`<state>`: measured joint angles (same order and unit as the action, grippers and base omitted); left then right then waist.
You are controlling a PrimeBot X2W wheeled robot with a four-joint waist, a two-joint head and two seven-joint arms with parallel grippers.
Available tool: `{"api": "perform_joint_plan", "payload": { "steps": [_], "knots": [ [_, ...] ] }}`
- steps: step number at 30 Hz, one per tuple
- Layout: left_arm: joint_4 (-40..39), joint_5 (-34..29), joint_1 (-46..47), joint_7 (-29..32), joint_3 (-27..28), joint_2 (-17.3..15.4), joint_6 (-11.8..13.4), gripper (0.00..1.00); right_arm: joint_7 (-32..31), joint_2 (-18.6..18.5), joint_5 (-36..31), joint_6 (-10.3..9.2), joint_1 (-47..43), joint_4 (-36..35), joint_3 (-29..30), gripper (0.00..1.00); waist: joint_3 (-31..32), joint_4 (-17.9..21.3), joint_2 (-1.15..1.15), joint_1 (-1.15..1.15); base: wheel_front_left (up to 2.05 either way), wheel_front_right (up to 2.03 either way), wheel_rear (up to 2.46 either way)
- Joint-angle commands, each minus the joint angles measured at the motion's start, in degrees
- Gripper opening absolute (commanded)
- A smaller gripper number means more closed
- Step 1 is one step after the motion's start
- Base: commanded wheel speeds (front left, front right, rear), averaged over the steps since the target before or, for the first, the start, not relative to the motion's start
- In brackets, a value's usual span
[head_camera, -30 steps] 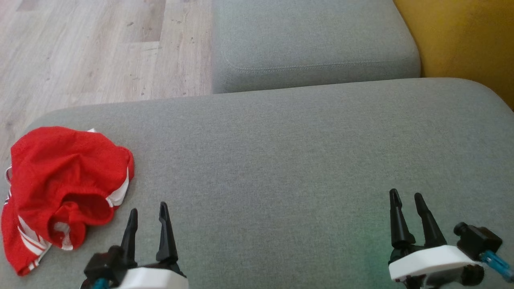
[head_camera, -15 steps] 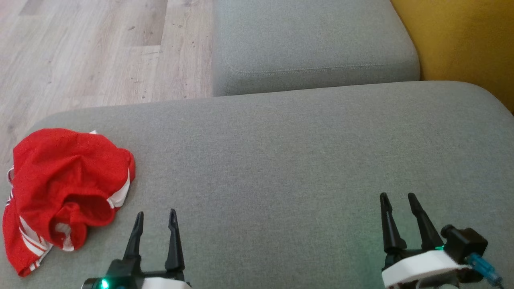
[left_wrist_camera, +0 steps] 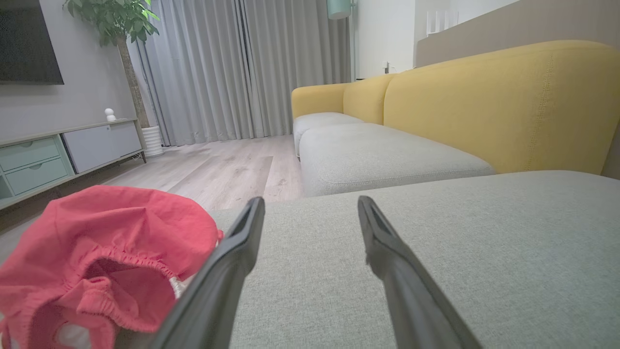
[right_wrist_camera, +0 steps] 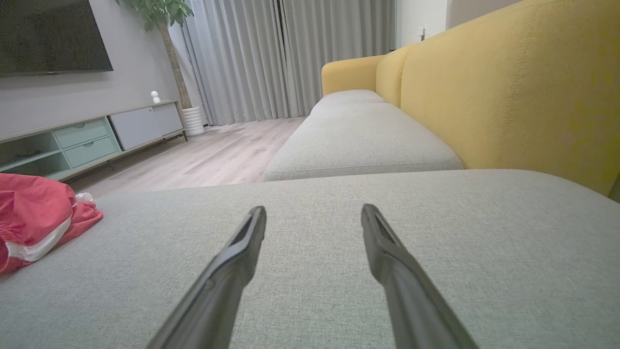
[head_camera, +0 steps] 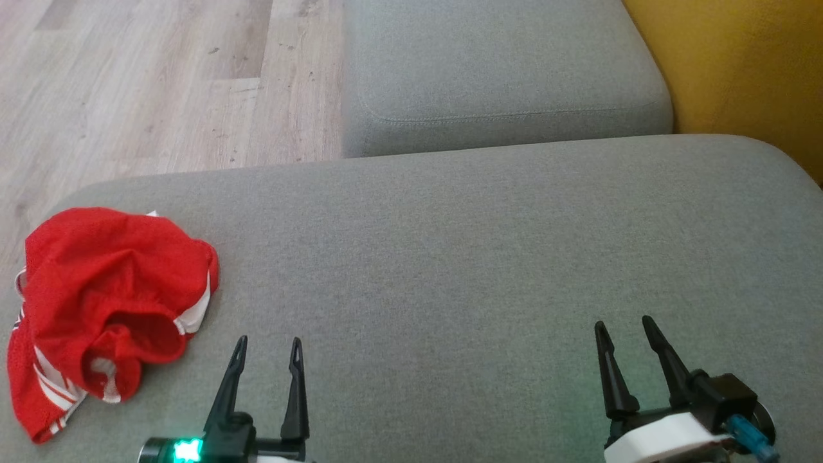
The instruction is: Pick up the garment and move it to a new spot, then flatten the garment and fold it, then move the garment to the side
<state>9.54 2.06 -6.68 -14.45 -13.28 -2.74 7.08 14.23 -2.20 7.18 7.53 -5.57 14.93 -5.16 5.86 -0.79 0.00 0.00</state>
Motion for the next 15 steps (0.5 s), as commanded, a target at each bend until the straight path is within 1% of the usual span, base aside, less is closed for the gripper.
{"api": "perform_joint_plan", "payload": {
  "steps": [1, 10, 15],
  "knots": [
    [-1.83, -0.29, 1.34, -0.55, 1.44, -0.25, 0.29, 1.0, 0.77, -0.68, -0.35, -0.04, 1.42, -1.45, -1.44, 1.0, 0.03, 0.01, 0.0, 0.0, 0.0, 0.0, 0.0],
    [-1.75, -0.17, 1.3, -0.55, 1.6, -0.2, 0.18, 1.0, 0.77, -0.67, 0.01, -0.04, 1.59, -1.38, -1.21, 1.0, -0.12, 0.07, 0.0, 0.0, 0.0, 0.0, 0.0],
    [-1.69, -0.12, 1.82, -0.55, 1.49, -0.18, 0.35, 1.0, 0.77, -0.67, 0.29, -0.04, 1.22, -1.45, -0.67, 1.0, -0.52, -2.15, 0.0, 0.0, 0.0, 0.0, 0.0]
  ]
}}
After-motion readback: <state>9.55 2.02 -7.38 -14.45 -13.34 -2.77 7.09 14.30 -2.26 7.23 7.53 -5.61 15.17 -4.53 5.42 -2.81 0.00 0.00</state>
